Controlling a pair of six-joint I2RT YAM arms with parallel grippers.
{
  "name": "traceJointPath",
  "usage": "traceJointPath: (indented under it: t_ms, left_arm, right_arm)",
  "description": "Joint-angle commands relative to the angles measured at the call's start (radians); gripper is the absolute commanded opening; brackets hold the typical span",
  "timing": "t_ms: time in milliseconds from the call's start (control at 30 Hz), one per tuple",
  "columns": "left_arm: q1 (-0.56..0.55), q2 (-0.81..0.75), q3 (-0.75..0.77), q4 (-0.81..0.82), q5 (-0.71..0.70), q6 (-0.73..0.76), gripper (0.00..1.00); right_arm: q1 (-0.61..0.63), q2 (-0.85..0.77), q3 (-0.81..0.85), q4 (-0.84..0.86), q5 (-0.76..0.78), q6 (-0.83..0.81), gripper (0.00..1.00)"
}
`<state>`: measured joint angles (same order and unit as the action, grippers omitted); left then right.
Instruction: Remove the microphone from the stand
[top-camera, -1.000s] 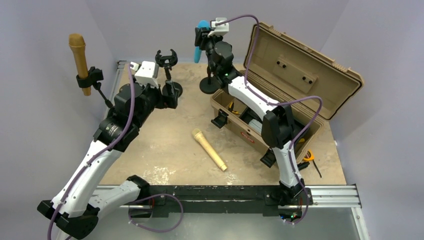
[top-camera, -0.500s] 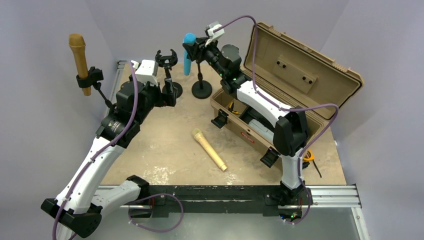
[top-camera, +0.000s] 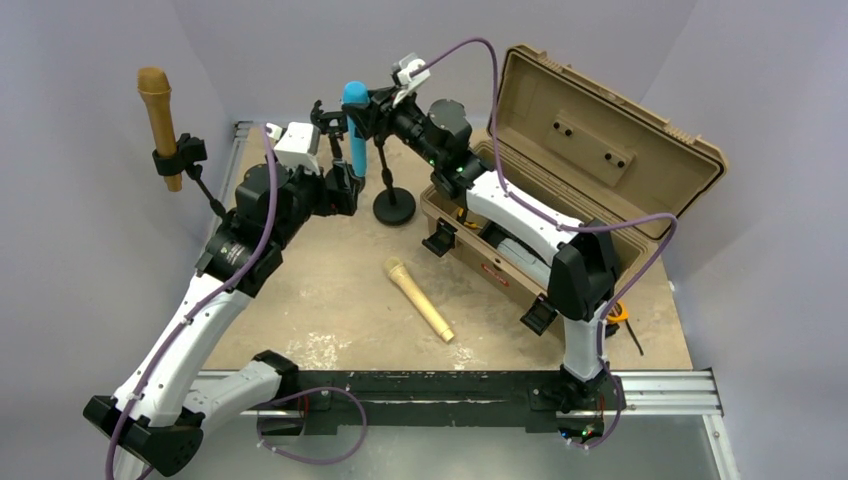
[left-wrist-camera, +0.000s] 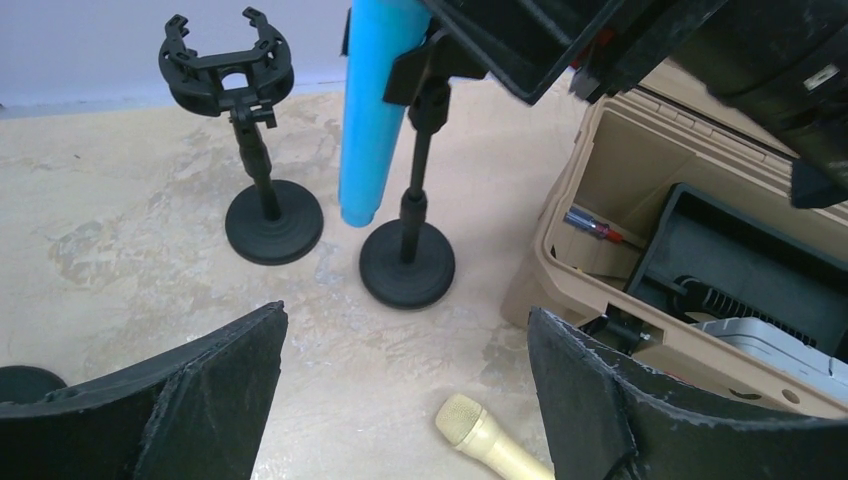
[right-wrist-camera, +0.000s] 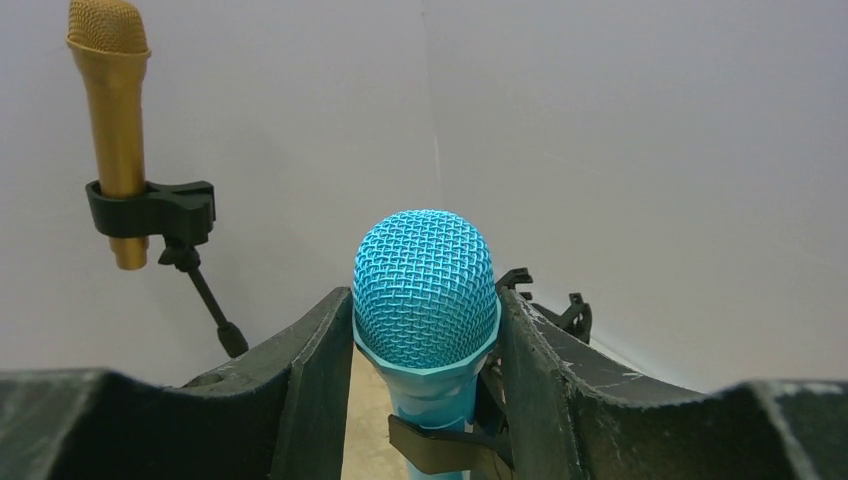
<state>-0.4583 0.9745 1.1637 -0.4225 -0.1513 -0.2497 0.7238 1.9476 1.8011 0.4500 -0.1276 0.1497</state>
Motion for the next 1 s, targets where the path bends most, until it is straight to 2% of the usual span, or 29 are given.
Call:
traceJointPath:
  t_ms: [0, 233, 367, 633, 833, 967]
  left_arm:
    - [0.007, -0.003, -0.008, 0.058, 0.03, -0.009, 0.87]
    - [0.006, -0.003, -0.019, 0.068, 0.04, -0.021, 0.87]
    - [0.006, -0.003, -0.019, 0.072, 0.046, -0.021, 0.87]
    - [0.007, 0.0, -0.026, 0.077, 0.059, -0.024, 0.87]
    - [0.007, 0.003, -0.027, 0.098, 0.101, -0.029, 0.89]
    - [0.008, 0.014, -0.033, 0.127, 0.134, -0.035, 0.9]
  right_arm:
    - [0.02, -0.074, -0.011, 0.148, -0.011, 0.005, 0.0]
    - [0.024, -0.077, -0.08, 0.189, -0.023, 0.062, 0.0]
    - [0.026, -0.103, -0.116, 0.179, 0.024, 0.08, 0.23]
    - [0.026, -0.158, -0.139, 0.133, 0.039, 0.129, 0.57]
    - [0.021, -0.212, -0.158, 0.085, 0.083, 0.104, 0.71]
    - [0.012, -0.266, -0.196, 0.064, 0.121, 0.088, 0.73]
